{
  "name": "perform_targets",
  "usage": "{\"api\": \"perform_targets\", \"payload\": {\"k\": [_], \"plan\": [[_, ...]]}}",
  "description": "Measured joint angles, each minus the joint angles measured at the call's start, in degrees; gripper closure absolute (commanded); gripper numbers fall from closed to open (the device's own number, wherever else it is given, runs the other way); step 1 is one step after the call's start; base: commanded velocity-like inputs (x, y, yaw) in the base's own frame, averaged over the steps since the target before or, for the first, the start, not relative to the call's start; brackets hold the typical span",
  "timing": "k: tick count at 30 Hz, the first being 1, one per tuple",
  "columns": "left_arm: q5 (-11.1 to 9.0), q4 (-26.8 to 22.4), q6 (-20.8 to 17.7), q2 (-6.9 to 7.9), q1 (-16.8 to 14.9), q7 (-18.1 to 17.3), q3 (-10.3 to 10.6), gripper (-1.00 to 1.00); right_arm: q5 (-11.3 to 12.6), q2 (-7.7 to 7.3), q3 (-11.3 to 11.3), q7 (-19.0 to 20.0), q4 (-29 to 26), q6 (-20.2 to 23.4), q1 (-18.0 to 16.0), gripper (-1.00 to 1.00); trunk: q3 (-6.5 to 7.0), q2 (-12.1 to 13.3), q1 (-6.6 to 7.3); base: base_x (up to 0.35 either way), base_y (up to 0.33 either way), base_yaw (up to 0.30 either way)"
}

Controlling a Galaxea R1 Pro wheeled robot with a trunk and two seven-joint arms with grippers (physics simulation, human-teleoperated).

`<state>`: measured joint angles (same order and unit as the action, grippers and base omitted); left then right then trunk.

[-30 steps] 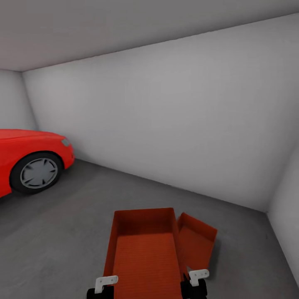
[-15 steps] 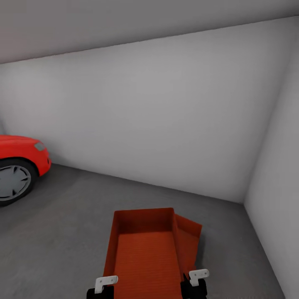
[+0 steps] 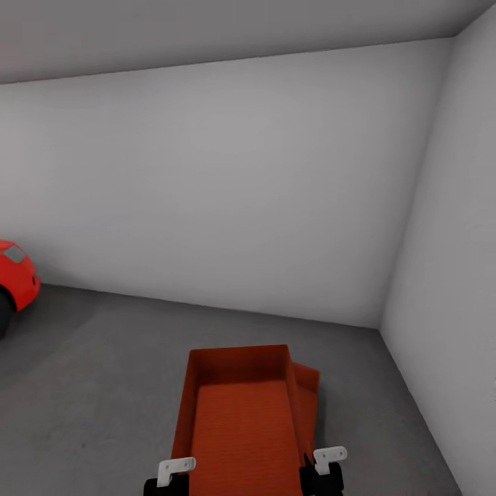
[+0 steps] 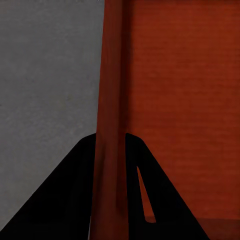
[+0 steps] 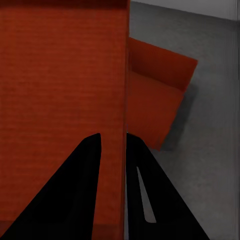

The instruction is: Move the two storage containers from the living room to the garage. In the garage, place one container on the floor and stack the other container on top of it (either order is fine).

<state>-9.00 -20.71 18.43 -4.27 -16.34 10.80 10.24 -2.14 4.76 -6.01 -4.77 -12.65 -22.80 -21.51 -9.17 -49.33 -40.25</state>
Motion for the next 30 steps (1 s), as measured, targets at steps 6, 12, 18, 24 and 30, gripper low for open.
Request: {"api": "perform_targets", "payload": {"k": [6,12,18,24,30], "plan": [[0.1,0.0,0.0,-0.01,0.0,0.0,-0.1,1.00,0.0,0.00,0.0,0.0,0.0,0.0,0.0,1.00,0.00,0.0,-0.01,0.206,-0.097,-0.238],[0.2,0.0,0.0,0.00,0.0,-0.1,-0.1,1.00,-0.1,0.01,0.1,0.0,-0.1,0.0,0.0,1.00,0.00,0.0,-0.01,0.172,-0.163,-0.258],[0.1,-0.1,0.0,0.01,0.0,0.0,0.0,1.00,-0.1,0.01,0.0,0.0,-0.1,0.0,0.0,1.00,0.00,0.0,-0.01,0.033,-0.015,-0.071],[0.0,0.0,0.0,0.00,0.0,0.0,0.0,1.00,-0.1,0.00,0.0,0.0,-0.1,0.0,0.0,1.00,0.00,0.0,-0.01,0.078,0.199,-0.149],[0.0,0.0,0.0,-0.01,0.0,0.0,0.0,1.00,-0.1,0.00,0.0,0.0,-0.1,0.0,0.0,1.00,0.00,0.0,0.00,0.126,0.314,-0.282]]}}
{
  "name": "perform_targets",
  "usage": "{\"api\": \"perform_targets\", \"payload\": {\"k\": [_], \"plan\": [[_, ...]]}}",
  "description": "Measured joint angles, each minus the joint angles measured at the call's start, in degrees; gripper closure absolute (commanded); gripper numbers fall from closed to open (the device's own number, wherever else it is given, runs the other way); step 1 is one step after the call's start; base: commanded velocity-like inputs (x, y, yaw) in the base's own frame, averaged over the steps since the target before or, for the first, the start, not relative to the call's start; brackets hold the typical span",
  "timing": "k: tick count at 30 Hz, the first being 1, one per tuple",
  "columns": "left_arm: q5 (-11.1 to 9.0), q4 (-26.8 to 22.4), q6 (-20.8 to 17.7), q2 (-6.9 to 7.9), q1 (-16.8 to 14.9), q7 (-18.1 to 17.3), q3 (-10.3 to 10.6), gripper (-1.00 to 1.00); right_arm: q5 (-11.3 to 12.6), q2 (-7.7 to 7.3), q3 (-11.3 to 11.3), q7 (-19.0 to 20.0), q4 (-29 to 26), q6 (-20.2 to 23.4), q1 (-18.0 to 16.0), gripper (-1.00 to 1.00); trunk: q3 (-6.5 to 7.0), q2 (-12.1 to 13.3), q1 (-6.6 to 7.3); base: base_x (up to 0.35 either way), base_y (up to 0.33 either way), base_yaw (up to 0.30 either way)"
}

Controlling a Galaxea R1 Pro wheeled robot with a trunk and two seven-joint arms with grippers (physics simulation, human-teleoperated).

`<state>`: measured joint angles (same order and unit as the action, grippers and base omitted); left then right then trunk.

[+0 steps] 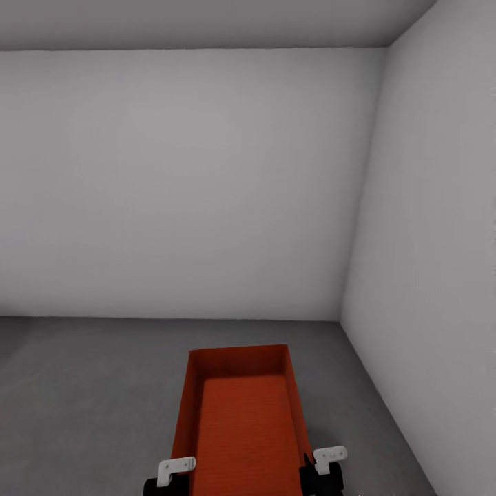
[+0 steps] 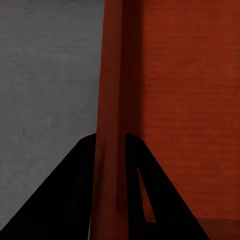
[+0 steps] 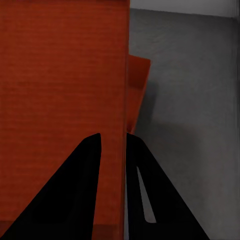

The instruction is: Move the two storage containers from the living room to the garage. In the garage, place one container on the floor and stack the other container on top of it (either order is fine).

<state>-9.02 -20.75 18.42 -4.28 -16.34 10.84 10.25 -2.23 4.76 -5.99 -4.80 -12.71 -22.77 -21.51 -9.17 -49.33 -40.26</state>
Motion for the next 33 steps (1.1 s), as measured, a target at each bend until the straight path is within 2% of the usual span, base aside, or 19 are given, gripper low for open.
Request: {"api": "perform_targets", "payload": {"k": [6,12,17,26,33], "plan": [[0.0,0.0,0.0,-0.01,0.0,0.0,0.0,1.00,0.0,0.00,0.0,0.0,0.0,0.0,0.0,1.00,0.00,0.0,0.01,0.216,0.288,-0.298],[0.0,0.0,0.0,0.01,0.0,0.0,0.0,1.00,0.0,0.01,0.0,0.0,0.0,0.0,0.0,1.00,0.00,0.0,-0.01,0.094,0.084,-0.242],[0.0,0.0,0.0,0.01,0.0,0.0,0.0,1.00,0.0,0.01,0.0,0.0,0.0,0.0,0.0,1.00,0.00,0.0,-0.01,0.052,0.053,-0.048],[-0.1,0.0,0.0,0.02,0.0,-0.1,0.0,1.00,0.0,0.01,0.0,0.0,0.1,0.0,0.0,1.00,0.00,0.0,0.00,0.160,0.249,-0.004],[-0.1,0.0,0.0,0.00,0.0,-0.1,0.0,1.00,-0.3,0.02,0.1,-0.1,0.0,0.0,0.0,1.00,-0.03,0.0,-0.01,0.027,0.041,0.066]]}}
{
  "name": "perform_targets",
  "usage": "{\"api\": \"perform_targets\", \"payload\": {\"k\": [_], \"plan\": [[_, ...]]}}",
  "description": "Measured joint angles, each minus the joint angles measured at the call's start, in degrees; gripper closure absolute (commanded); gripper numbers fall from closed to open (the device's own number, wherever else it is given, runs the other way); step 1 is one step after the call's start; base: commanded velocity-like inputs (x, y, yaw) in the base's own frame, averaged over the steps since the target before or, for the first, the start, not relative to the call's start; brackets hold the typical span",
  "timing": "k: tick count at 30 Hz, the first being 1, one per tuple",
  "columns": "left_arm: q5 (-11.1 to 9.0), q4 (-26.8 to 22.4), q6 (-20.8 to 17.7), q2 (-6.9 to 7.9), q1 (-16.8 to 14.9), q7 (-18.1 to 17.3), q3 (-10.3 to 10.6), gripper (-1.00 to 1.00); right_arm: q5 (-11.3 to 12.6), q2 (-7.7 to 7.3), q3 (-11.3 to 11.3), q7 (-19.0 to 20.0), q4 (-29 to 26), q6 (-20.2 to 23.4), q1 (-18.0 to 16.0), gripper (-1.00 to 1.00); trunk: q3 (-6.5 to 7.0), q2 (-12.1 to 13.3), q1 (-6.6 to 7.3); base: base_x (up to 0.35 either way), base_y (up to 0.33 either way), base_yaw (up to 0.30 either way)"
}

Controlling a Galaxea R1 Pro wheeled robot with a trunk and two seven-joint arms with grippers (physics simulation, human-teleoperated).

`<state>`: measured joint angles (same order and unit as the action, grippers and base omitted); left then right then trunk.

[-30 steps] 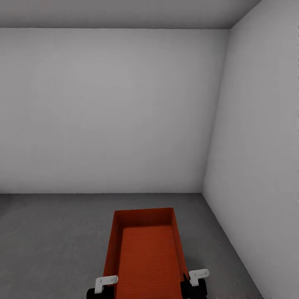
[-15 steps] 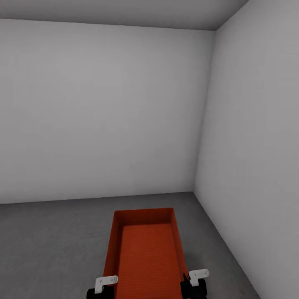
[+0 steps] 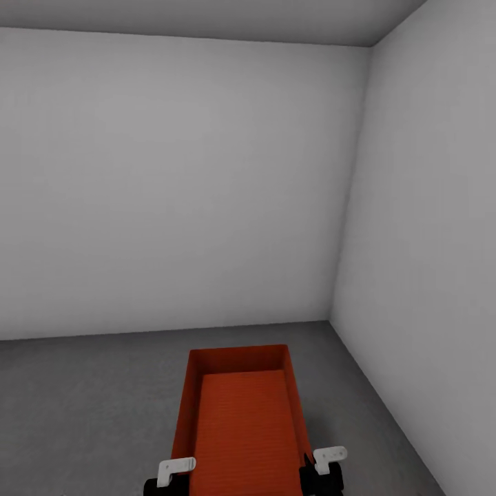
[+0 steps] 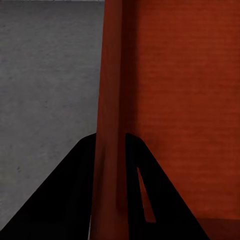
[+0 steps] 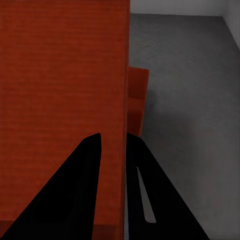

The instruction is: Move the two storage containers from the living room to the garage. In the garage, place one container on the floor and stack the other container on top of it (either order is fine).

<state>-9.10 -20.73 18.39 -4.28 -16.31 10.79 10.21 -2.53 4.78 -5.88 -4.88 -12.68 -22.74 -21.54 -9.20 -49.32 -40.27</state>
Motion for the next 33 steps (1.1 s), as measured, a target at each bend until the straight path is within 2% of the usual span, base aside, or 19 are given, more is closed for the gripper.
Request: {"api": "perform_targets", "payload": {"k": [9,18,24,33], "plan": [[0.1,0.0,0.0,0.02,0.0,-0.1,-0.1,1.00,0.1,0.00,0.0,0.0,0.0,0.0,0.0,1.00,-0.05,0.0,0.00,0.025,-0.188,0.000],[0.1,0.0,0.0,0.00,0.0,0.0,0.0,1.00,0.2,-0.02,-0.1,0.1,0.0,0.0,0.0,1.00,-0.05,0.0,0.00,0.002,-0.027,-0.249],[0.0,0.0,0.0,0.02,0.0,0.0,0.0,1.00,0.2,-0.01,0.0,0.1,0.0,0.0,0.0,1.00,-0.05,0.0,0.02,0.112,0.088,-0.228],[0.0,0.0,-0.1,0.03,0.0,0.0,0.0,1.00,0.3,-0.01,-0.1,0.1,0.0,0.0,0.0,1.00,-0.05,0.0,0.00,0.048,0.142,-0.026]]}}
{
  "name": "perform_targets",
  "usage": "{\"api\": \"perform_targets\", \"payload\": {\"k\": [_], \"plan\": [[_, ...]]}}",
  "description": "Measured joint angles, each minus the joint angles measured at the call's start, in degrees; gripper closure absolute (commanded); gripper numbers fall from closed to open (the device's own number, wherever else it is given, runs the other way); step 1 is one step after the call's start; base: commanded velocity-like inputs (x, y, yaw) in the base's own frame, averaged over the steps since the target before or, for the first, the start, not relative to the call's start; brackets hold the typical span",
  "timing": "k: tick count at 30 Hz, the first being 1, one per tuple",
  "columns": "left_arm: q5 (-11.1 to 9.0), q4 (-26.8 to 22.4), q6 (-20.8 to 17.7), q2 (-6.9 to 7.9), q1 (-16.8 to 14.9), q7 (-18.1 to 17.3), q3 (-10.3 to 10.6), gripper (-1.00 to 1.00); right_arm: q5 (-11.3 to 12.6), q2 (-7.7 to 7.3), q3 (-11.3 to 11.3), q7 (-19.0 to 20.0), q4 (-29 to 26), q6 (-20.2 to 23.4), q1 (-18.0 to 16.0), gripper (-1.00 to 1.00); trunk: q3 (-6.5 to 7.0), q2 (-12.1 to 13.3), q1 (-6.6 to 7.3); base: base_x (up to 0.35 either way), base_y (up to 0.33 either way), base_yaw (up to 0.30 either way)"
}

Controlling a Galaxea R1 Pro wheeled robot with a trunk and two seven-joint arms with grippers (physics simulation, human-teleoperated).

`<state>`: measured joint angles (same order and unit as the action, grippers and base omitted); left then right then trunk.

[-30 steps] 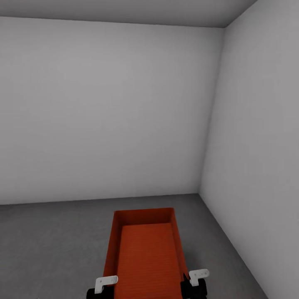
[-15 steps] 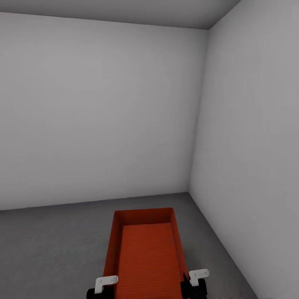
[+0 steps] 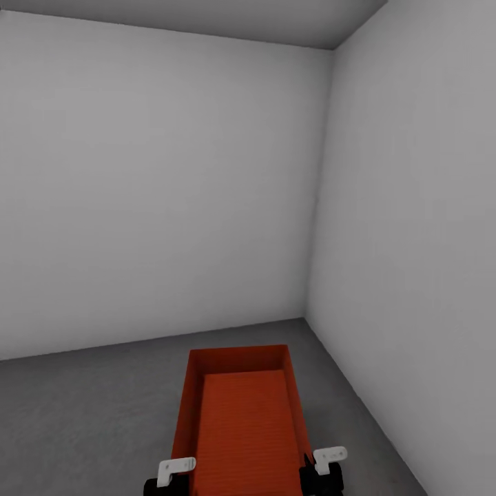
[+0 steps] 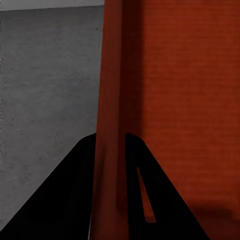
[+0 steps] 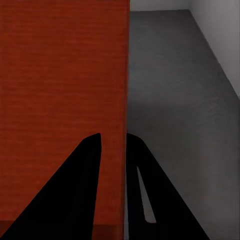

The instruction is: Move the two storage containers from the living room to the garage. In the garage, place one container on the floor and stack the other container on top of it (either order is fine).

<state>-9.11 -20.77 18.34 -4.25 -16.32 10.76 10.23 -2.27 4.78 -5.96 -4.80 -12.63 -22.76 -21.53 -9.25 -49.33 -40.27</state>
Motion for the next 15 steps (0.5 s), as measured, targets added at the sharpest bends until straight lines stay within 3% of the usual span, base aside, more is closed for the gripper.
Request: {"api": "perform_targets", "payload": {"k": [6,12,15], "plan": [[-0.2,0.0,0.0,-0.02,0.0,0.0,0.0,1.00,-0.2,0.01,0.1,-0.1,0.0,0.0,0.0,1.00,0.00,0.0,0.00,0.002,0.248,0.010],[-0.1,0.0,0.0,-0.02,0.0,0.0,0.0,1.00,-0.5,0.02,0.2,-0.1,0.0,0.1,0.0,1.00,0.00,0.0,0.00,0.002,0.042,0.107],[0.0,0.0,0.0,-0.03,0.0,0.0,0.0,1.00,-0.4,0.01,0.2,-0.1,0.0,0.0,0.0,1.00,0.00,0.0,0.02,0.162,0.006,0.030]]}}
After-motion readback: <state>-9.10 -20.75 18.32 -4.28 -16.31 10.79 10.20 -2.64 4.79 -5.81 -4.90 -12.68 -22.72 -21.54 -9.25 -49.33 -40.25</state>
